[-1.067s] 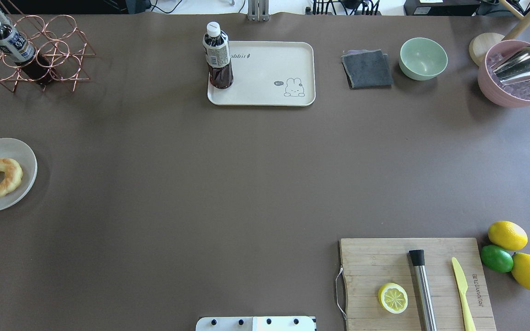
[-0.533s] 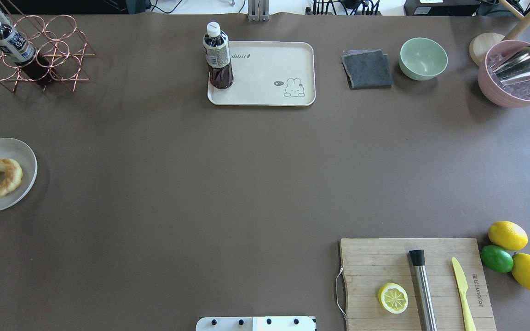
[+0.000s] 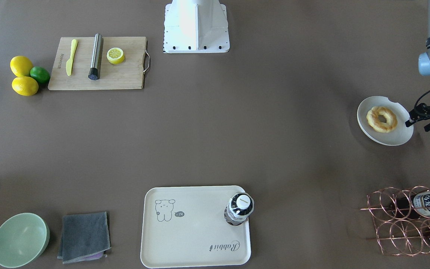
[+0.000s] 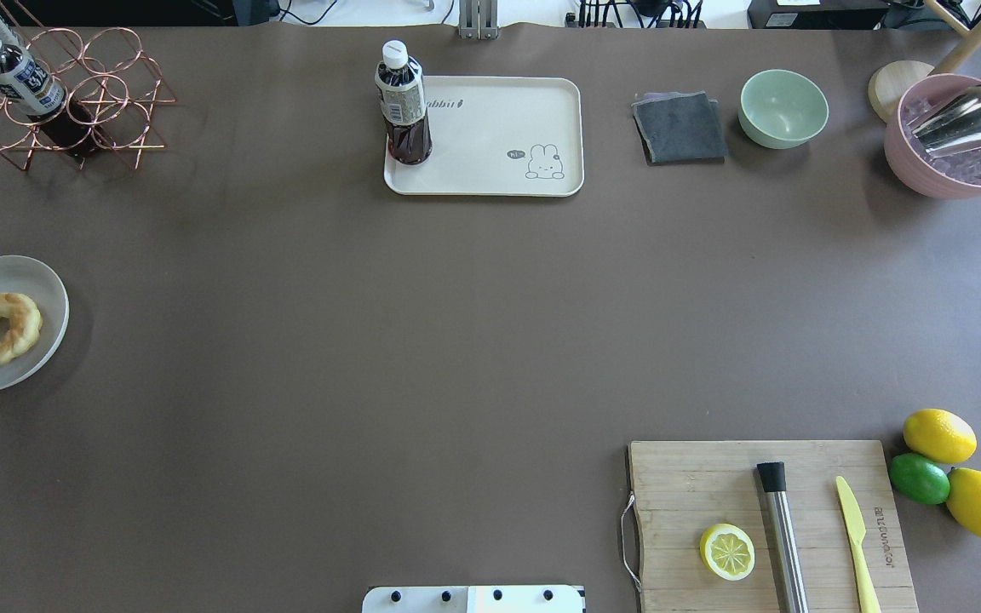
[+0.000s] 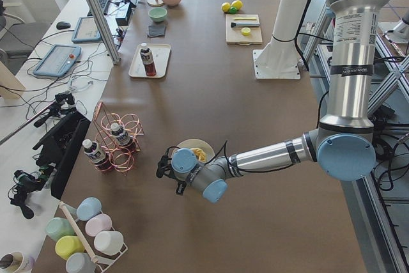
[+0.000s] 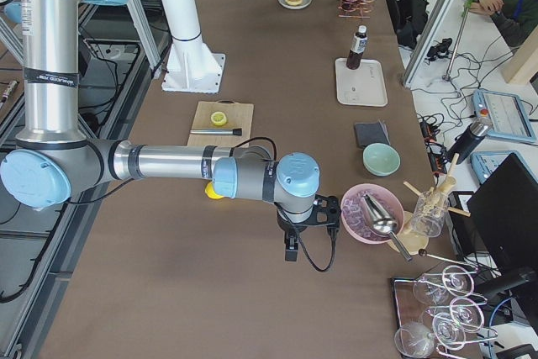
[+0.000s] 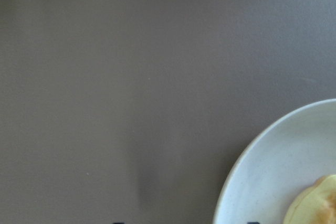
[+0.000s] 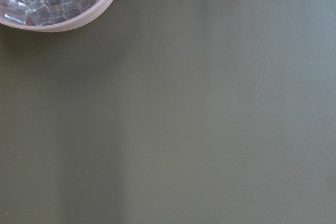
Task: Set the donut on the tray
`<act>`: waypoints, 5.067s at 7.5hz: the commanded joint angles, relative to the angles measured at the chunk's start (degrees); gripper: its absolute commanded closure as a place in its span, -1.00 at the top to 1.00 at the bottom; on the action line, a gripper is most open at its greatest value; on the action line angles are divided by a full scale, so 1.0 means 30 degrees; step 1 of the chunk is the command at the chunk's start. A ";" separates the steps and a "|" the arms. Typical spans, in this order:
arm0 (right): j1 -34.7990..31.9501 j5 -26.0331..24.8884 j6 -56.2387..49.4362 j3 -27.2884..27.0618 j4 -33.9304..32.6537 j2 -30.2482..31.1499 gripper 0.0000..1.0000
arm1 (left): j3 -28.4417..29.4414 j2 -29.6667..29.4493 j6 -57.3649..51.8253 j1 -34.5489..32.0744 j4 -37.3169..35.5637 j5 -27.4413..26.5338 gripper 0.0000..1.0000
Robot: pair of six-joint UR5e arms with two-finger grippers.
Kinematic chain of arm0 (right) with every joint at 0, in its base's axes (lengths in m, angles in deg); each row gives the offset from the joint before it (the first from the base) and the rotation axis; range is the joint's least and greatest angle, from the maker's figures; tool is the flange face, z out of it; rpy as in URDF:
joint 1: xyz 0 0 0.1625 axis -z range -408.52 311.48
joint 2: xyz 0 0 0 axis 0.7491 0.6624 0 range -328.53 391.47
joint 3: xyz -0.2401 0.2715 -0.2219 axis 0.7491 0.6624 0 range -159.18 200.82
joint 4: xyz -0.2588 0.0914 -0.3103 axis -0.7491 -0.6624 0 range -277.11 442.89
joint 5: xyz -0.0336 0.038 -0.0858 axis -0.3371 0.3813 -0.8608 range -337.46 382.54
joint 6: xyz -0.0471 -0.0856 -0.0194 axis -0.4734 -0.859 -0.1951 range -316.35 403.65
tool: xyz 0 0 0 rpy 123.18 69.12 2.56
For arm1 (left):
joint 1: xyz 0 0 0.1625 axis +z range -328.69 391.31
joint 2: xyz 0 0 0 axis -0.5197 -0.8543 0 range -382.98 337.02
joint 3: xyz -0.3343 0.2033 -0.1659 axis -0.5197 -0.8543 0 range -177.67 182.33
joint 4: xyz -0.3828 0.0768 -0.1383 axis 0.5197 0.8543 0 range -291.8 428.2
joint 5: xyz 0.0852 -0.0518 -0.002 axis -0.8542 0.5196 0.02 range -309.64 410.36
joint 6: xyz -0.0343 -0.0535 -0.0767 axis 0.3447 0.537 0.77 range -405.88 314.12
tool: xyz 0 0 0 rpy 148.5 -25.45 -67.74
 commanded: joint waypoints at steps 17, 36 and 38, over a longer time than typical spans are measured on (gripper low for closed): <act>0.1315 0.1011 0.0218 -0.2898 -0.0029 -0.1228 1.00 | -1.3211 0.0010 1.4875 0.5713 -0.3375 -0.0606 -1.00; 1.8865 -0.3851 2.8168 -0.7705 0.7413 -0.6269 0.16 | -1.4194 -1.2530 2.0676 1.4281 -1.4945 -0.9790 -1.00; 1.9362 -0.4463 2.8898 -0.7734 0.7383 -0.6210 -0.05 | -1.4194 -1.2560 2.0676 1.4252 -1.4945 -0.9790 -1.00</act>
